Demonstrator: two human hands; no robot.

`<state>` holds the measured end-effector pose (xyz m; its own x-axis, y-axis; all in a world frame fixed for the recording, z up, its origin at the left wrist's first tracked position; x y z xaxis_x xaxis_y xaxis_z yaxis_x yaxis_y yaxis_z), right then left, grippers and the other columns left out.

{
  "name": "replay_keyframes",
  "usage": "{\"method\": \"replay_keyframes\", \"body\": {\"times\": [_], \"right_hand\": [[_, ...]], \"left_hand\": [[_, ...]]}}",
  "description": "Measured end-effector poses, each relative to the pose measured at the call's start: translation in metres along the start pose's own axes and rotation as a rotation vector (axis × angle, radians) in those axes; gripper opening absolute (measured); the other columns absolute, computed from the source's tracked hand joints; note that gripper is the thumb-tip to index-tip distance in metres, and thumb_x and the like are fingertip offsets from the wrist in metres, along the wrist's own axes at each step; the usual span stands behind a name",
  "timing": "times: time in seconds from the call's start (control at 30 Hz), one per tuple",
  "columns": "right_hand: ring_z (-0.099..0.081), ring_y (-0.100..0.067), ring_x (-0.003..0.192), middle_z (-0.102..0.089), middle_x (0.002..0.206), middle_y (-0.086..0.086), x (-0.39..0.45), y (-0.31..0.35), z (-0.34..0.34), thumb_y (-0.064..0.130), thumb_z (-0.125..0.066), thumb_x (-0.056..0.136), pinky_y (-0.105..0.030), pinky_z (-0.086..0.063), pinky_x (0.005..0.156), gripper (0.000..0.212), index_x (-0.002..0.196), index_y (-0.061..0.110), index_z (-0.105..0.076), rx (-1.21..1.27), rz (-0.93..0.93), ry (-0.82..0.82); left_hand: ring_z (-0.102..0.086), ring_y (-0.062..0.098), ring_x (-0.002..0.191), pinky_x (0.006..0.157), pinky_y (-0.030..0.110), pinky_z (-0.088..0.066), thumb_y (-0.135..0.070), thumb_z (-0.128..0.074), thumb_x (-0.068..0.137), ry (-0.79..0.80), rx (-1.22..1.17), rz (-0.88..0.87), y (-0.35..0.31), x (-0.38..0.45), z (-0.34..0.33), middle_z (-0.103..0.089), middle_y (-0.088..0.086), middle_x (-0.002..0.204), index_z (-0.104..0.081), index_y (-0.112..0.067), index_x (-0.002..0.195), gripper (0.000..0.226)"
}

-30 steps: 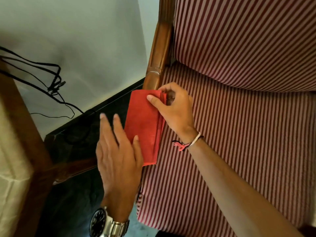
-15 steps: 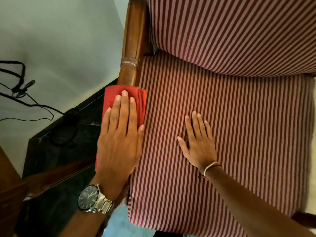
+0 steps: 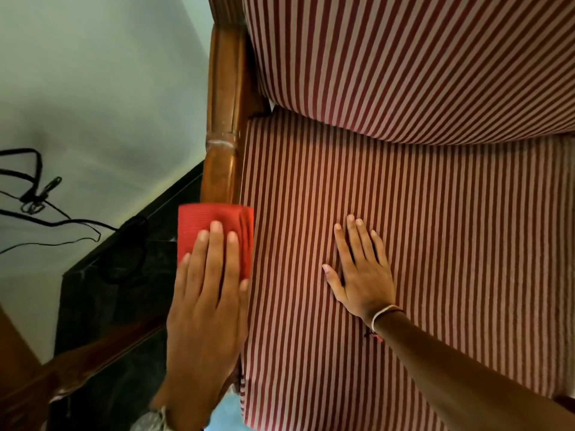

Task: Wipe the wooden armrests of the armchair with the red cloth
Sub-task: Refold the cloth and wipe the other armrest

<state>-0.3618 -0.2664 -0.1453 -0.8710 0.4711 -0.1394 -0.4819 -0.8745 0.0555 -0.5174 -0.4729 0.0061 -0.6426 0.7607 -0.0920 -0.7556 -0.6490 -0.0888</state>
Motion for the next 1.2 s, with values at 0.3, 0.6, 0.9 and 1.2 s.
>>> {"method": "replay_keyframes", "body": {"times": [0.3, 0.6, 0.9, 1.2], "right_hand": [[-0.01, -0.028, 0.162, -0.014, 0.173, -0.014, 0.0, 0.0, -0.001, 0.06, -0.021, 0.105, -0.051, -0.014, 0.132, 0.075, 0.164, 0.014, -0.019, -0.013, 0.002, -0.009], [-0.012, -0.028, 0.162, -0.013, 0.174, -0.013, -0.001, 0.0, -0.005, 0.06, -0.023, 0.105, -0.05, -0.016, 0.132, 0.076, 0.165, 0.016, -0.013, 0.013, -0.013, -0.055], [-0.013, -0.028, 0.162, -0.015, 0.173, -0.013, 0.001, -0.001, -0.005, 0.06, -0.025, 0.104, -0.049, -0.015, 0.132, 0.076, 0.164, 0.015, -0.018, 0.014, -0.008, -0.071], [-0.013, -0.028, 0.162, -0.014, 0.174, -0.013, 0.001, 0.0, -0.008, 0.061, -0.026, 0.104, -0.049, -0.014, 0.132, 0.076, 0.164, 0.015, -0.018, 0.024, -0.011, -0.101]], "left_hand": [[-0.004, 0.026, 0.159, 0.13, 0.046, -0.01, -0.029, -0.029, 0.109, -0.036, 0.012, -0.02, 0.0, 0.082, 0.01, -0.007, 0.011, 0.171, -0.01, -0.009, 0.161, 0.059], [-0.015, 0.029, 0.157, 0.129, 0.043, -0.007, -0.033, -0.033, 0.104, 0.018, 0.074, -0.037, -0.004, 0.029, 0.007, -0.015, 0.012, 0.168, -0.019, -0.007, 0.159, 0.062], [-0.005, 0.033, 0.158, 0.128, 0.048, -0.009, -0.026, -0.032, 0.108, -0.078, -0.075, 0.059, -0.001, 0.094, 0.013, -0.007, 0.02, 0.169, -0.01, -0.008, 0.161, 0.059], [-0.013, 0.032, 0.157, 0.128, 0.05, -0.016, -0.021, -0.038, 0.107, -0.031, -0.028, 0.024, -0.003, 0.078, 0.016, -0.014, 0.02, 0.168, -0.016, -0.001, 0.158, 0.06]]}}
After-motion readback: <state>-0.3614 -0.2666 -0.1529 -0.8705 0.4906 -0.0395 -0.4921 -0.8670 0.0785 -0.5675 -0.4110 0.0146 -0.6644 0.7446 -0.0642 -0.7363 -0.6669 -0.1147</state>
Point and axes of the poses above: each hand's wrist, its own x-axis towards the middle knuckle, its own z-axis out of the back of the hand, y = z × x, the point moved 2 cm from there along x, towards the middle knuckle
